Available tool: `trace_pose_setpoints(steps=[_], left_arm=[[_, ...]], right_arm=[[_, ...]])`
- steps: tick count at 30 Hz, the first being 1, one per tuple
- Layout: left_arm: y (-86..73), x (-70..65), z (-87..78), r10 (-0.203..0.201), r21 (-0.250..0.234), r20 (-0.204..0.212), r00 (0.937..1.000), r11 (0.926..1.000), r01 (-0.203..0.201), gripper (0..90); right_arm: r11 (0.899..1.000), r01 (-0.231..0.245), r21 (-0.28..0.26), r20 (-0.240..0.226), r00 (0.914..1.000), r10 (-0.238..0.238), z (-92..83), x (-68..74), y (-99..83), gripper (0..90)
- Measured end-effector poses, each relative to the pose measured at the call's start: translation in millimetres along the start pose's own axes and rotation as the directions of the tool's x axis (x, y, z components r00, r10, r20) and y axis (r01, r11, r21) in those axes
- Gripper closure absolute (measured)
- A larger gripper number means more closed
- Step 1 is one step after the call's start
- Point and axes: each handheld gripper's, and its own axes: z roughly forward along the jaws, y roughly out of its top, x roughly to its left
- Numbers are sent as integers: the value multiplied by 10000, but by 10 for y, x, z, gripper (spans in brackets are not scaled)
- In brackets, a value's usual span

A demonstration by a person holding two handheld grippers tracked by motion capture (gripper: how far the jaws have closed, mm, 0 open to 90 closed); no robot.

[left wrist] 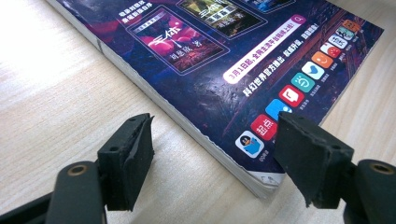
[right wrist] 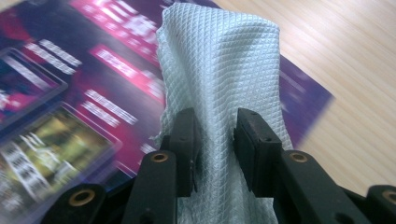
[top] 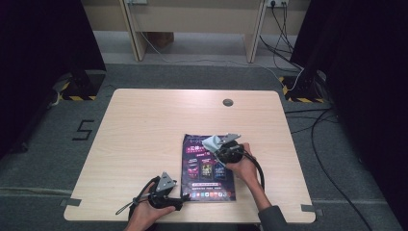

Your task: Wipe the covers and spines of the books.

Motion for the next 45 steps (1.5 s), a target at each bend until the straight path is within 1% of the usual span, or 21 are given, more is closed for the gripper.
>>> trace_pose_setpoints(steps=[4, 7, 10, 13, 15, 16, 18, 21, 24, 25, 28, 30, 35, 37, 39, 40, 41, 42, 43, 44, 45], left_arm=[[-1, 9, 4, -114, -8, 55, 9999, 9999, 114, 270], [4, 4, 3, 18, 3, 27, 10000, 10000, -18, 271], [0, 4, 2, -49, -13, 19, 10000, 10000, 49, 269], [8, -5, 1, 81, 17, -34, 10000, 10000, -81, 269], [3, 1, 3, -25, -15, 3, 10000, 10000, 25, 269], [3, 2, 2, -102, -3, 7, 9999, 9999, 102, 269], [8, 8, 3, -27, 41, 40, 10000, 10000, 27, 268], [8, 7, -1, -93, 35, 22, 10000, 10000, 93, 267], [25, -24, -11, 316, 41, -115, 9994, 9995, -316, 275], [30, -15, -17, 321, 101, -57, 9995, 9994, -320, 278], [33, 22, -58, 42, 273, 74, 10000, 9996, -44, 250], [30, 52, -114, -21, 168, 77, 10000, 9999, 20, 247], [-3, 199, -262, -665, -73, 173, 9976, 9977, 667, 239], [-22, 261, -320, -819, -105, 34, 9966, 9966, 820, 238], [-47, 315, -379, -902, -132, -131, 9958, 9959, 900, 237], [-62, 339, -399, -954, -163, -186, 9953, 9953, 951, 236], [-74, 363, -420, -987, -129, -299, 9947, 9951, 984, 236], [-84, 382, -437, -1034, -118, -388, 9939, 9946, 1030, 236], [-91, 397, -453, -1073, -126, -460, 9932, 9942, 1069, 236], [-96, 412, -463, -1114, -154, -468, 9927, 9937, 1108, 235], [-100, 424, -466, -1155, -174, -499, 9920, 9932, 1148, 235]], right_arm=[[9993, -361, -3, 0, 9993, 361, -46, -72, -70, 684], [9993, -376, 9, 165, 9992, 376, -49, -52, -69, 681], [9997, -230, 114, 130, 9997, 228, -56, 3, -53, 682], [9999, -147, 86, 83, 9999, 146, -53, 78, -39, 683], [10000, -21, 65, 49, 10000, 20, -47, 123, -26, 682], [10000, 20, 47, -19, 10000, -20, -44, 143, -19, 682], [9999, 127, -35, -208, 9997, -127, -36, 198, -8, 682], [9995, 293, -69, -359, 9989, -295, -23, 280, 21, 680], [9987, 489, -166, -521, 9974, -497, -4, 371, 53, 679], [9983, 559, -174, -565, 9968, -568, 2, 403, 67, 678], [9971, 736, -202, -698, 9948, -748, 17, 481, 99, 675], [9961, 853, -244, -828, 9928, -870, 26, 528, 117, 674], [9938, 1078, -287, -1114, 9876, -1104, 48, 683, 171, 673], [9916, 1253, -315, -1270, 9836, -1283, 58, 758, 199, 673], [9935, 1112, -244, -1387, 9838, -1135, 54, 856, 211, 673], [9893, 1413, -351, -1389, 9797, -1448, 58, 881, 224, 673], [9869, 1555, -425, -1552, 9748, -1603, 67, 906, 235, 673], [9855, 1645, -404, -1597, 9726, -1689, 61, 933, 243, 672], [9882, 1490, -360, -1661, 9742, -1529, 59, 971, 240, 673], [9874, 1530, -402, -1706, 9726, -1577, 57, 997, 241, 673], [9837, 1732, -483, -1715, 9688, -1790, 57, 1010, 246, 673]])
